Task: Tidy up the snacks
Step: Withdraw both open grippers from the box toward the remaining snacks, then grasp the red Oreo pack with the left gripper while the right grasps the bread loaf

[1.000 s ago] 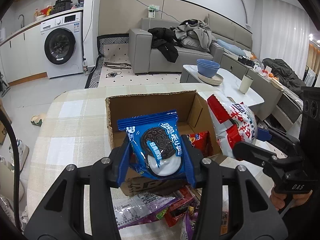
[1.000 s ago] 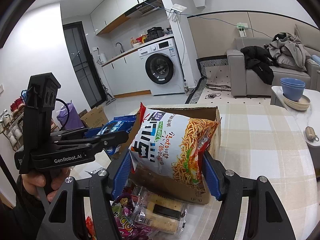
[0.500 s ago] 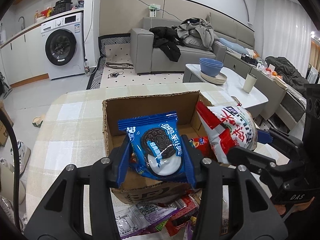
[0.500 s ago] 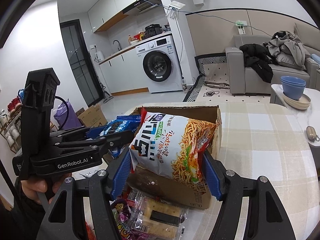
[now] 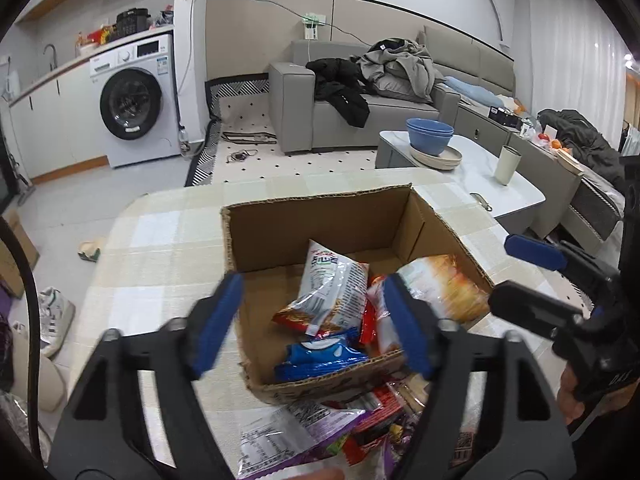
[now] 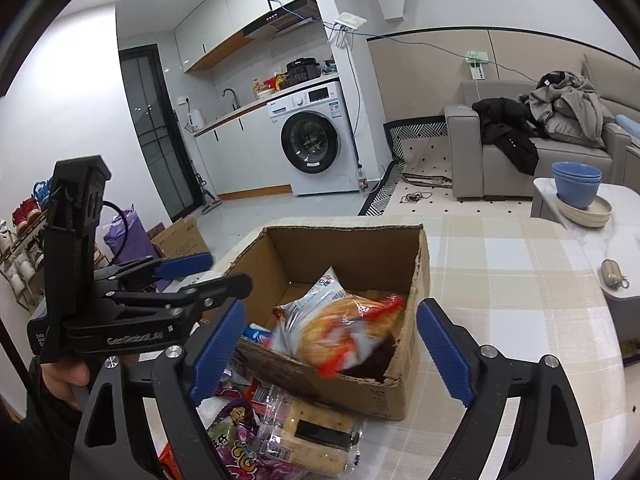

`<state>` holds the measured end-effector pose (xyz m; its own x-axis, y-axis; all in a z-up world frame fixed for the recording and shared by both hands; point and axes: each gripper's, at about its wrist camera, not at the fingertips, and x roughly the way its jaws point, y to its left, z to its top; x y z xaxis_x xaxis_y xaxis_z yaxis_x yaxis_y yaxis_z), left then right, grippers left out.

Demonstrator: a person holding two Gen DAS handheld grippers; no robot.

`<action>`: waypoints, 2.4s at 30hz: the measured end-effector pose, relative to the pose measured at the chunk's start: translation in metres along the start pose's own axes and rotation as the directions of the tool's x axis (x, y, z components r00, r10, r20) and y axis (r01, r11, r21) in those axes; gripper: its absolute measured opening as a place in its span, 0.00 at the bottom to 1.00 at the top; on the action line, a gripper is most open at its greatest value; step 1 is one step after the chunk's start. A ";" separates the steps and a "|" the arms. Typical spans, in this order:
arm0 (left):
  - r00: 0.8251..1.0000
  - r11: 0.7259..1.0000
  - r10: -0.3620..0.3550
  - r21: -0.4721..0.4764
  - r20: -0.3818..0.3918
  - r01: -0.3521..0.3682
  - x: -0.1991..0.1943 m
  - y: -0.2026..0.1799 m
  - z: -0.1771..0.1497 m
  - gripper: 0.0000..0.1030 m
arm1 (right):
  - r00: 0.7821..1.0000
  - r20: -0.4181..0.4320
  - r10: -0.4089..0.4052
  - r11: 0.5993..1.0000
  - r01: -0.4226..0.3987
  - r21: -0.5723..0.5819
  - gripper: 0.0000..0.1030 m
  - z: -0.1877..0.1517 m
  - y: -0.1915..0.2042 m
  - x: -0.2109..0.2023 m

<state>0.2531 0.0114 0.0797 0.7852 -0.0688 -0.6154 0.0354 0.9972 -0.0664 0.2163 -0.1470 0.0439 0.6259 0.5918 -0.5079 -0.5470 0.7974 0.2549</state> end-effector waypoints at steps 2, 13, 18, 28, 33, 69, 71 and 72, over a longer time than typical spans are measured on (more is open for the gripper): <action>1.000 1.000 -0.006 -0.002 0.013 0.006 -0.008 0.001 -0.001 0.81 | 1.000 -0.002 -0.011 1.000 0.011 0.006 0.93 0.000 -0.002 -0.003; 1.000 1.000 0.020 -0.020 0.015 -0.020 -0.051 0.016 -0.031 0.99 | 0.998 -0.053 -0.016 0.999 0.018 0.048 1.00 -0.018 -0.009 -0.015; 0.999 0.999 0.032 -0.031 0.003 -0.032 -0.069 0.018 -0.053 0.99 | 0.996 -0.089 -0.025 0.997 0.031 0.070 1.00 -0.032 -0.013 -0.021; 0.999 0.999 0.034 -0.023 -0.003 -0.034 -0.097 0.016 -0.081 0.99 | 0.993 -0.118 -0.028 0.999 0.032 0.037 1.00 -0.048 -0.007 -0.040; 0.999 0.999 0.043 -0.023 -0.012 -0.043 -0.104 0.018 -0.089 0.99 | 0.990 -0.140 -0.029 0.999 0.033 0.024 1.00 -0.051 -0.002 -0.044; 0.976 0.993 0.017 0.122 -0.219 0.010 -0.116 -0.015 -0.172 0.99 | 0.955 -0.297 0.022 0.984 -0.074 -0.164 1.00 -0.090 0.025 -0.048; 0.971 0.990 0.003 0.135 -0.237 0.029 -0.115 -0.016 -0.176 0.99 | 0.952 -0.304 0.015 0.984 -0.069 -0.166 1.00 -0.091 0.024 -0.046; 0.969 0.989 -0.005 0.142 -0.248 0.041 -0.114 -0.016 -0.177 0.99 | 0.952 -0.306 0.014 0.984 -0.068 -0.167 1.00 -0.092 0.024 -0.045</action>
<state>0.0538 -0.0022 0.0117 0.6070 -0.0791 -0.7908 0.1554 0.9876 0.0205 0.1237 -0.1656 -0.0025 0.4181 0.5386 -0.7315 -0.6734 0.7243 0.1483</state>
